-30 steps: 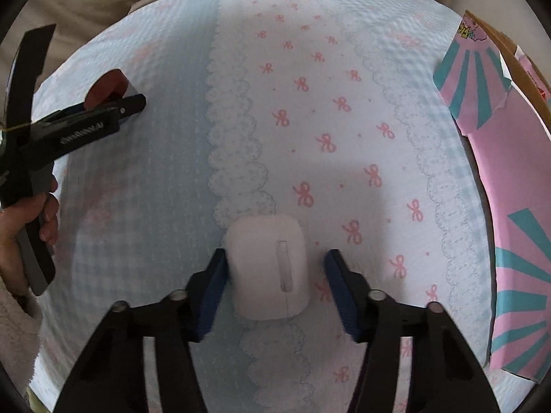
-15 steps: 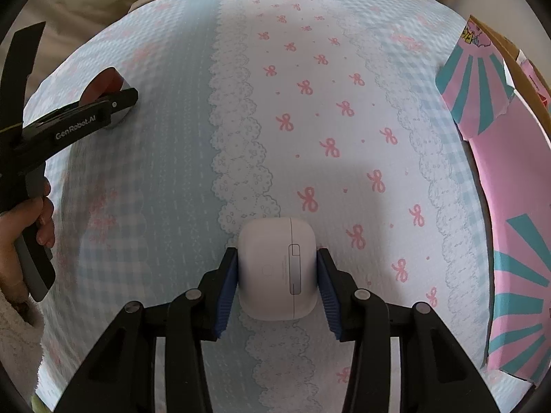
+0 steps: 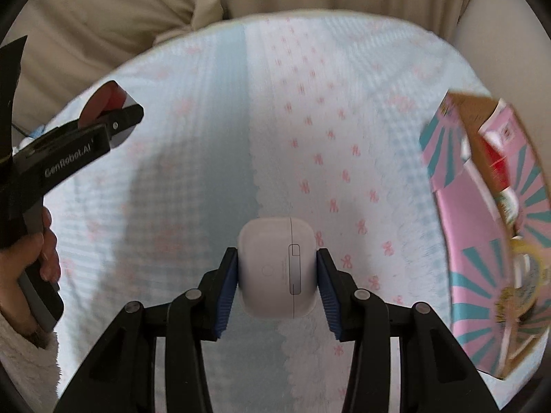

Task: Organize rigid objects
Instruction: 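Carry the red tin and white earbud case to the cardboard box with both tools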

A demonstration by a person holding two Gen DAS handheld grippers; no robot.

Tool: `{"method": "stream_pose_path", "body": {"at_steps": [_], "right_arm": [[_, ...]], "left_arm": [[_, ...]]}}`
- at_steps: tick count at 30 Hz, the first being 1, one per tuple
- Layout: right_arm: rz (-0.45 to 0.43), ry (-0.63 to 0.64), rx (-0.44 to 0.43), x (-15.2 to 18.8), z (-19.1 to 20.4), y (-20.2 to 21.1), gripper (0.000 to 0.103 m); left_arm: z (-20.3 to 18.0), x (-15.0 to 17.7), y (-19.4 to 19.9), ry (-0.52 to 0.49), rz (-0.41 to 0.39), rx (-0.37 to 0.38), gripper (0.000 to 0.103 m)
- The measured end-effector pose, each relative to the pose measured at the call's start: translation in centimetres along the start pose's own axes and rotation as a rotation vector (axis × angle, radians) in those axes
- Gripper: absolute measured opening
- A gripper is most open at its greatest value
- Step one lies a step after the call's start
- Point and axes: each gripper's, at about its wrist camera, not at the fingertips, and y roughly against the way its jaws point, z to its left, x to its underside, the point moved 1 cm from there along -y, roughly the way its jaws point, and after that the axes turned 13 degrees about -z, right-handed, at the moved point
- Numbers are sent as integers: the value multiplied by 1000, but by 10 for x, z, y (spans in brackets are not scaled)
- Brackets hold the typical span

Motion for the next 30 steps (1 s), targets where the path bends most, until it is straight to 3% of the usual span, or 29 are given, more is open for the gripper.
{"method": "stream_pose_path", "body": {"at_steps": [8, 15, 22, 30], "right_arm": [[-68, -40, -31, -35, -11, 95, 41], [-112, -48, -24, -52, -54, 167, 41], [-117, -38, -5, -53, -130, 210, 41], [-68, -97, 46, -41, -233, 206, 41]], "left_arm": [[-41, -66, 81, -30, -42, 52, 51], [-112, -109, 127, -37, -47, 128, 51], [-208, -130, 138, -61, -34, 192, 51], [-308, -139, 97, -66, 9, 276, 51]]}}
